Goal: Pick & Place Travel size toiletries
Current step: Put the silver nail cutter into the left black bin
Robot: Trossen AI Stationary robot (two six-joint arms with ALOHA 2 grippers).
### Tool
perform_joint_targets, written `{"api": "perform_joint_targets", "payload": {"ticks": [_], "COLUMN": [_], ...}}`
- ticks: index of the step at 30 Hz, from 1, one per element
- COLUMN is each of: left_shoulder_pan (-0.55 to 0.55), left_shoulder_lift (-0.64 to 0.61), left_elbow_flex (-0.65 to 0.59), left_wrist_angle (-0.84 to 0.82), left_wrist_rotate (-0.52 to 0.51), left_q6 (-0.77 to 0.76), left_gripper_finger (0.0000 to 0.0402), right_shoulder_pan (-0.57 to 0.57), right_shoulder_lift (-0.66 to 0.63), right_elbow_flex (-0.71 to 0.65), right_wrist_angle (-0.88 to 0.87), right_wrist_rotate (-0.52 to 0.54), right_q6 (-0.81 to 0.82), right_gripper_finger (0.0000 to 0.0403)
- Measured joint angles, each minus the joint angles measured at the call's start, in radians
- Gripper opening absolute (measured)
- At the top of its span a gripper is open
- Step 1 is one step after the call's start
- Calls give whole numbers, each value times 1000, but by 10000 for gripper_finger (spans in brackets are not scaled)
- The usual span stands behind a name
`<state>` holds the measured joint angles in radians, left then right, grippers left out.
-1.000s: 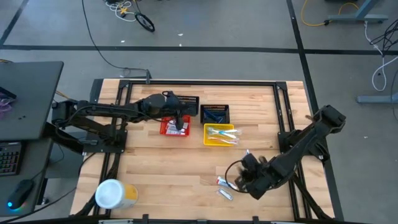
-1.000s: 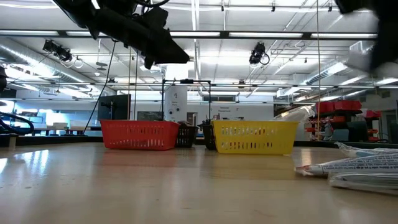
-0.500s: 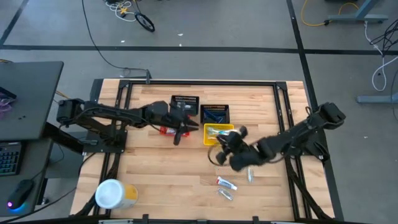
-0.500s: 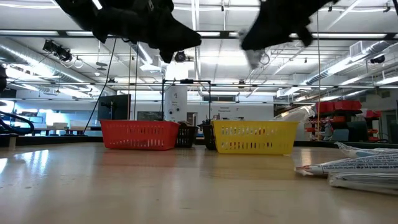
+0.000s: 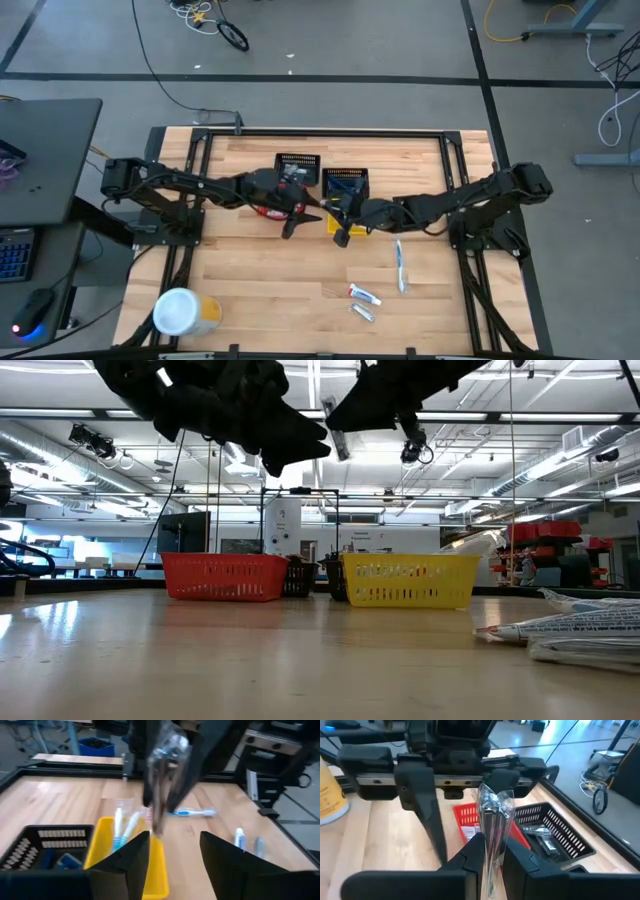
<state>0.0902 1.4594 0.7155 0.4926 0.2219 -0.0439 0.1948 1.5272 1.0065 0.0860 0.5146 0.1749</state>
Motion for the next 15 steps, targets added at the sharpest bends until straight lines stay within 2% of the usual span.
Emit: {"api": "perform_joint_targets", "payload": {"ticks": [7, 11, 15], "left_shoulder_pan": [1, -3, -13], "left_shoulder_lift": [0, 0, -1], "left_elbow_flex": [0, 0, 0], "left_wrist_angle": [1, 20, 72], "left_wrist_rotate": [-111, -91, -90], "left_q6": [8, 56, 68], "left_gripper_finger": [201, 198, 183], "right_shoulder_pan": [-46, -74, -95], "right_shoulder_lift": [5, 31, 64], "right_elbow_flex": [0, 0, 0], "right_wrist_angle": [91, 201, 229], "right_wrist_rotate": [-106, -180, -229], "right_q6": [-10, -82, -97], "right_gripper_finger": [52, 52, 52]}}
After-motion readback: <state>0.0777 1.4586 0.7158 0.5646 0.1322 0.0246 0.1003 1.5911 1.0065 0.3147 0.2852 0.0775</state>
